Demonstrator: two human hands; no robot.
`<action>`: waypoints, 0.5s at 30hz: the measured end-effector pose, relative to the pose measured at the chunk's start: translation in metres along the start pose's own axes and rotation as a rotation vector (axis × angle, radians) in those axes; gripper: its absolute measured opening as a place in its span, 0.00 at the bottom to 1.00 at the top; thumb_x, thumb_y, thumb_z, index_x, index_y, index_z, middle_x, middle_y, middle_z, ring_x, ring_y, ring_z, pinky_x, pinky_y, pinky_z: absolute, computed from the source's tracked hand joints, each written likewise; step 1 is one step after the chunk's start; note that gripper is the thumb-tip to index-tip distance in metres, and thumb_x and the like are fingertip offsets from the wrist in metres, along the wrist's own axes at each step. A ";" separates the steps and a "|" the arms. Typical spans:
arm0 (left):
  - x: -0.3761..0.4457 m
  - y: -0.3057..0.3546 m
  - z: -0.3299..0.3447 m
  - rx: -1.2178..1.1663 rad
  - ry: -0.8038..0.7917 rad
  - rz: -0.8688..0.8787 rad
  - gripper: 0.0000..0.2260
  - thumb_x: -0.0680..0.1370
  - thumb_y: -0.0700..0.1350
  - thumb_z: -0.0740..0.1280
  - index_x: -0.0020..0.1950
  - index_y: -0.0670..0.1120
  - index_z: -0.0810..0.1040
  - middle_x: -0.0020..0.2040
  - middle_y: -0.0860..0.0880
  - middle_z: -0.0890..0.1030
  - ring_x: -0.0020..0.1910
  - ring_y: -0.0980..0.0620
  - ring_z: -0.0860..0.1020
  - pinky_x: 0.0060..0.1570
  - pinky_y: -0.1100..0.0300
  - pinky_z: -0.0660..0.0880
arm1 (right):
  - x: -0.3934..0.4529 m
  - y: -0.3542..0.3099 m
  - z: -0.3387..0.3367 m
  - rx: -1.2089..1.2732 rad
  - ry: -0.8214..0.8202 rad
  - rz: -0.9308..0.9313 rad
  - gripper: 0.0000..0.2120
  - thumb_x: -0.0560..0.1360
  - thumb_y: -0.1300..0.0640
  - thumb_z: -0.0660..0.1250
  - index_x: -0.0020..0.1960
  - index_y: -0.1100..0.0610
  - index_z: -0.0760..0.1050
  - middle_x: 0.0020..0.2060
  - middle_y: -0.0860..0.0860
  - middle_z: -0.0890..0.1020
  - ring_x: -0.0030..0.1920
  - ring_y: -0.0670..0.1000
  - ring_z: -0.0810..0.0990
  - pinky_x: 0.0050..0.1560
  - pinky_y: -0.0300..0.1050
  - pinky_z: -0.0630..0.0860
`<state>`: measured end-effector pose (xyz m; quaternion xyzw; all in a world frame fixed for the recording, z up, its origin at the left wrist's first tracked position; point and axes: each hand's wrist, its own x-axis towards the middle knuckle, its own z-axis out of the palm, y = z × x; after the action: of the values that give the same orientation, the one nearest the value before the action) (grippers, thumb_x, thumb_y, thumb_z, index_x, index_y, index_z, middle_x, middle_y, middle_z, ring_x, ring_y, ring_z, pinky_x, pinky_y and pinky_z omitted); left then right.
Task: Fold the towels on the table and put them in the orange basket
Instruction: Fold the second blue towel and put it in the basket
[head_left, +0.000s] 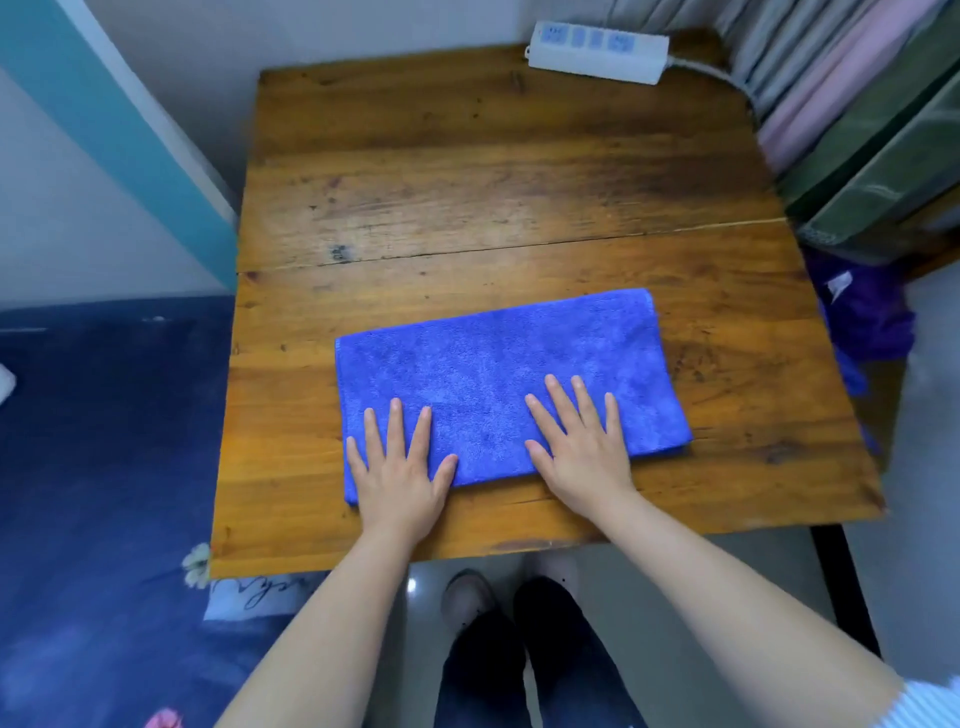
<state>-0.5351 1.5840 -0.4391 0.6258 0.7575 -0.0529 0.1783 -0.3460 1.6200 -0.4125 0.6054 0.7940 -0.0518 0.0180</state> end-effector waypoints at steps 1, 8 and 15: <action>0.000 -0.004 -0.002 0.006 -0.006 0.007 0.34 0.72 0.67 0.42 0.75 0.54 0.53 0.77 0.47 0.48 0.76 0.41 0.44 0.71 0.43 0.42 | -0.002 0.012 0.002 -0.004 -0.007 0.019 0.22 0.65 0.48 0.71 0.58 0.54 0.78 0.60 0.56 0.79 0.58 0.61 0.78 0.54 0.66 0.72; 0.013 0.003 -0.020 0.025 -0.004 0.010 0.30 0.77 0.64 0.48 0.75 0.52 0.52 0.77 0.46 0.46 0.75 0.42 0.41 0.71 0.42 0.41 | 0.007 0.072 -0.005 0.107 -0.074 0.306 0.27 0.79 0.49 0.54 0.74 0.57 0.53 0.75 0.56 0.51 0.75 0.57 0.47 0.72 0.56 0.42; 0.080 0.022 -0.048 0.087 -0.063 0.008 0.26 0.79 0.58 0.52 0.76 0.53 0.50 0.77 0.48 0.44 0.75 0.42 0.41 0.72 0.42 0.44 | 0.090 0.016 0.012 0.246 -0.160 0.027 0.26 0.79 0.46 0.49 0.75 0.50 0.48 0.76 0.49 0.49 0.76 0.52 0.44 0.73 0.55 0.38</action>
<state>-0.5360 1.6773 -0.4181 0.6341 0.7459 -0.1049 0.1748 -0.3547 1.7090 -0.4340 0.6076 0.7695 -0.1965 0.0078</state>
